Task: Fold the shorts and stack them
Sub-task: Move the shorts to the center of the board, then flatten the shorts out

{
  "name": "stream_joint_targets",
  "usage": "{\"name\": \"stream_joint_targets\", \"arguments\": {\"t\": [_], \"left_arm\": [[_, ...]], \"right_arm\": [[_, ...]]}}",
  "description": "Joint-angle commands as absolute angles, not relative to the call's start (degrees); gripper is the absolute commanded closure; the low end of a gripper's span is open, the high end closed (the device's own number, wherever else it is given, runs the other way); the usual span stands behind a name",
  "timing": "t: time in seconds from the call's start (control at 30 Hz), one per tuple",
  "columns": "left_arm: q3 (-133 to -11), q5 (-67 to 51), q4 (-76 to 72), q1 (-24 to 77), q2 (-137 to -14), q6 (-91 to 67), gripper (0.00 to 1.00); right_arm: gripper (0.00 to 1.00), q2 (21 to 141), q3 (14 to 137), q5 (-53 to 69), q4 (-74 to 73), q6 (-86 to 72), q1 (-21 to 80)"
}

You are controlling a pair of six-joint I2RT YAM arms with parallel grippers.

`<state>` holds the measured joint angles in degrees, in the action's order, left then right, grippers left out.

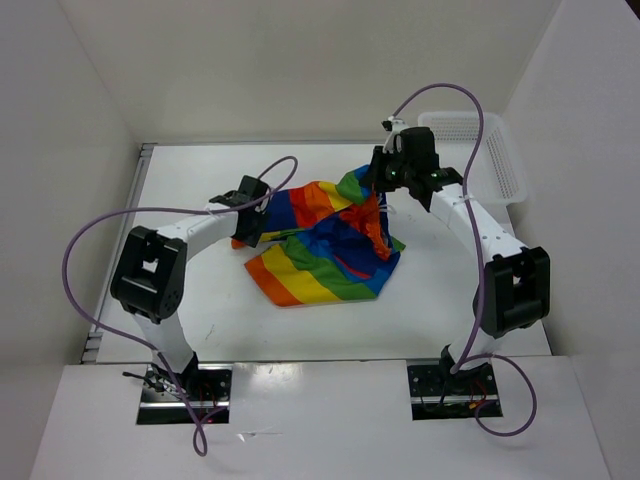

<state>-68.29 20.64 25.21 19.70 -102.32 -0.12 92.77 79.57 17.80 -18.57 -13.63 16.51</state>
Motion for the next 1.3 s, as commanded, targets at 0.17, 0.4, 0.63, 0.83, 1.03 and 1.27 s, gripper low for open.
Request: {"name": "stream_joint_targets", "arguments": {"t": [0.17, 0.4, 0.63, 0.83, 1.03, 1.27], "left_arm": [[-73.0, 18.0, 24.2, 20.0, -105.7, 0.0, 0.54], [-73.9, 20.3, 24.1, 18.9, -109.9, 0.0, 1.00], [-89.0, 25.7, 23.6, 14.3, -107.9, 0.0, 1.00], [-113.4, 28.0, 23.6, 7.7, -102.8, 0.0, 1.00], [-128.0, 30.9, 27.6, 6.5, -96.2, 0.0, 1.00], [-146.0, 34.5, 31.7, 6.5, -91.5, 0.0, 1.00]], "right_arm": [[1.00, 94.2, 82.9, 18.9, -17.1, -12.7, 16.9], [1.00, 94.7, 84.6, 18.9, -17.6, -12.1, 16.9], [1.00, 99.2, 99.8, 18.3, -19.6, -9.7, 16.9], [1.00, 104.7, 125.5, 18.4, -23.5, -8.3, 16.9], [1.00, 100.0, 133.5, 24.1, -24.5, -10.5, 16.9], [1.00, 88.3, 127.2, 39.8, -22.1, -17.8, 16.9]]}}
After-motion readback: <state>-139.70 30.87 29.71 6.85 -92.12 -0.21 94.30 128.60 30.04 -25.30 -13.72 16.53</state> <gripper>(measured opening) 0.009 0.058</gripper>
